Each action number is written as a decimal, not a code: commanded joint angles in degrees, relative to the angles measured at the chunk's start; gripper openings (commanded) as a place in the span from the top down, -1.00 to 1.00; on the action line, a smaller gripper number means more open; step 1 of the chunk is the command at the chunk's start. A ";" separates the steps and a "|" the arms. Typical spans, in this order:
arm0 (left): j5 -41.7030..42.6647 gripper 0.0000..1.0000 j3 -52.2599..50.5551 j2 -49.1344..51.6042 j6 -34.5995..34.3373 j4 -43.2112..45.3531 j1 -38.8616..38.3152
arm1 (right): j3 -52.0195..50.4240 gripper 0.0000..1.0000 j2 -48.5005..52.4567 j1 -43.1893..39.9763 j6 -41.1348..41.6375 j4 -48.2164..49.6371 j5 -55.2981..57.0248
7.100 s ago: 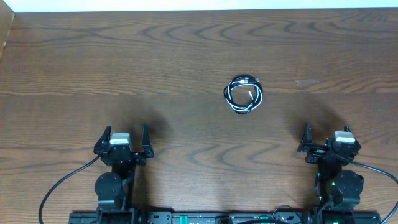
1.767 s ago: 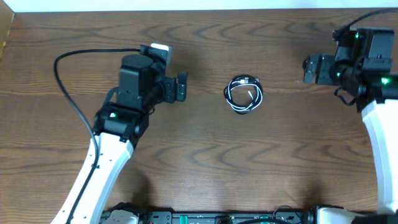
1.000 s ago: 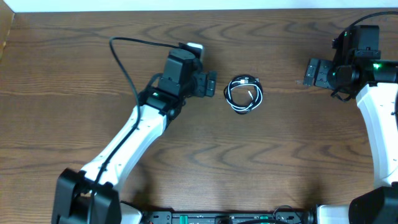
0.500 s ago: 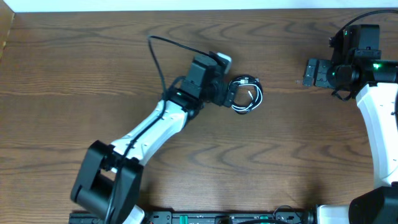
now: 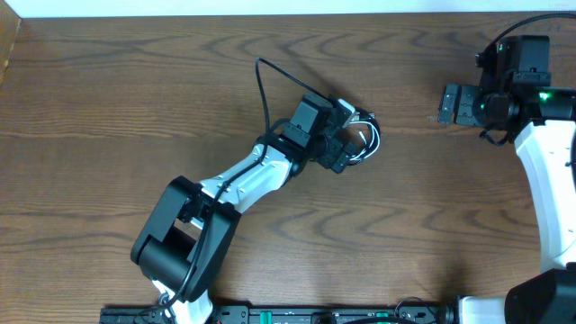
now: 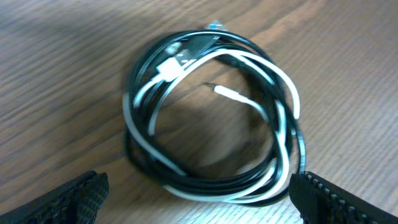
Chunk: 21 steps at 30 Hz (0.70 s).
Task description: Untangle cables
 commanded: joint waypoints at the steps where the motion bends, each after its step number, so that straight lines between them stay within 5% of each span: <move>1: 1.51 -0.96 1.66 0.37 1.86 1.18 -0.79 | -2.93 -0.99 0.15 -0.11 -0.76 1.60 -0.20; 11: 0.26 -0.96 1.66 0.37 2.95 2.19 -1.09 | -10.40 -0.86 0.15 -0.09 0.13 6.86 -4.17; 18: -12.50 -0.96 1.84 0.35 0.46 2.05 -0.94 | -15.19 -0.50 0.15 1.88 3.58 9.27 -6.03; 21: -18.75 -0.96 2.03 0.33 -2.69 1.90 0.13 | -17.20 -0.57 0.15 4.44 5.73 11.21 -4.96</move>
